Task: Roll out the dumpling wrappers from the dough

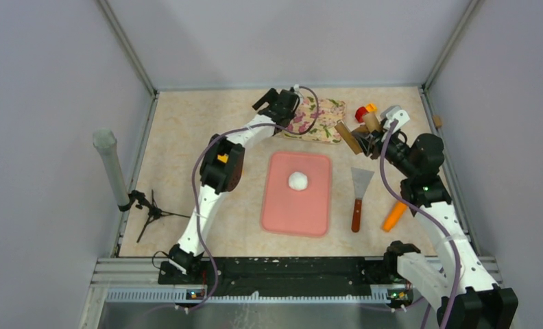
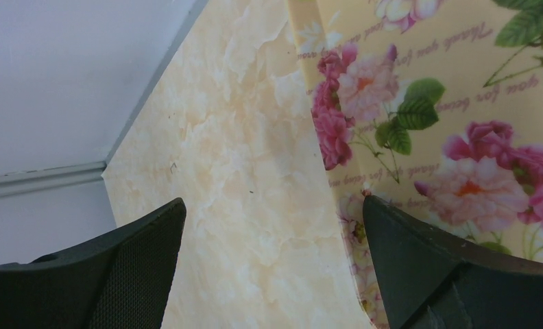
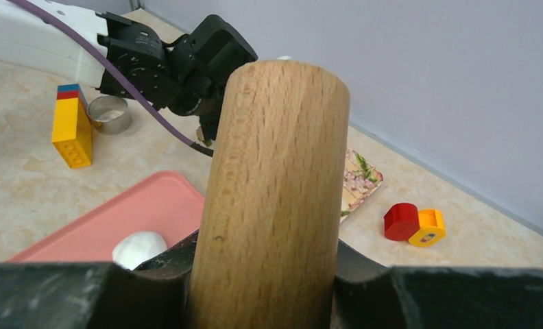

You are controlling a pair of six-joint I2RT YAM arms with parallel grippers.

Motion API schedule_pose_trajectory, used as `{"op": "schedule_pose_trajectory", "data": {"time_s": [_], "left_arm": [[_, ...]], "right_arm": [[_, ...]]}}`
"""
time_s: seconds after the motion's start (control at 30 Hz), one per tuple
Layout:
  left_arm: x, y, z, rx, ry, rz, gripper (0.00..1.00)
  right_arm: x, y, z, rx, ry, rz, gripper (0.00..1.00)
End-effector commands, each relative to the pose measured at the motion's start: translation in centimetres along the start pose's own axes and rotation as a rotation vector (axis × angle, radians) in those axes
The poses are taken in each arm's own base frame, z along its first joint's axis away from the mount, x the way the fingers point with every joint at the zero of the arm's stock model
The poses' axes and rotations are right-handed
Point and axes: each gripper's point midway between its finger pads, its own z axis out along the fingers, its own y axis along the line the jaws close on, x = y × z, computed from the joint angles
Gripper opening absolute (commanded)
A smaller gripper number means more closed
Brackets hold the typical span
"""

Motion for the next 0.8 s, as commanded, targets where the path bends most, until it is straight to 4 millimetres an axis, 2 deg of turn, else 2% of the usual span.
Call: {"op": "schedule_pose_trajectory", "data": {"time_s": [0.0, 0.13, 0.3, 0.43, 0.53, 0.63, 0.7, 0.77], "left_arm": [[3.2, 3.5, -1.0, -0.013, 0.107, -0.022, 0.99], [5.3, 3.0, -1.8, 0.035, 0.155, -0.046, 0.99], [6.5, 0.5, -4.1, 0.160, 0.184, -0.102, 0.99], [5.0, 0.0, -6.5, 0.224, 0.134, -0.190, 0.99], [2.3, 1.9, -9.1, 0.254, 0.056, -0.282, 0.99], [0.1, 4.0, -12.6, 0.309, -0.032, -0.322, 0.99], [0.1, 4.4, -15.2, 0.379, -0.074, -0.311, 0.99], [1.2, 3.5, -17.6, 0.471, -0.119, -0.271, 0.99]], "right_arm": [[-2.1, -0.2, 0.1, -0.005, -0.081, -0.031, 0.00], [-2.3, -0.1, 0.1, -0.007, -0.086, -0.026, 0.00], [-2.4, 0.0, 0.0, -0.010, -0.091, -0.022, 0.00], [-2.3, 0.1, 0.1, -0.016, -0.091, -0.014, 0.00], [-1.6, 0.7, 0.5, -0.056, -0.077, 0.007, 0.00], [-1.5, 1.9, 0.8, -0.135, -0.058, 0.050, 0.00], [-1.4, 2.6, 1.5, -0.184, -0.026, 0.097, 0.00], [-0.7, 3.4, 2.3, -0.218, 0.040, 0.132, 0.00]]}}
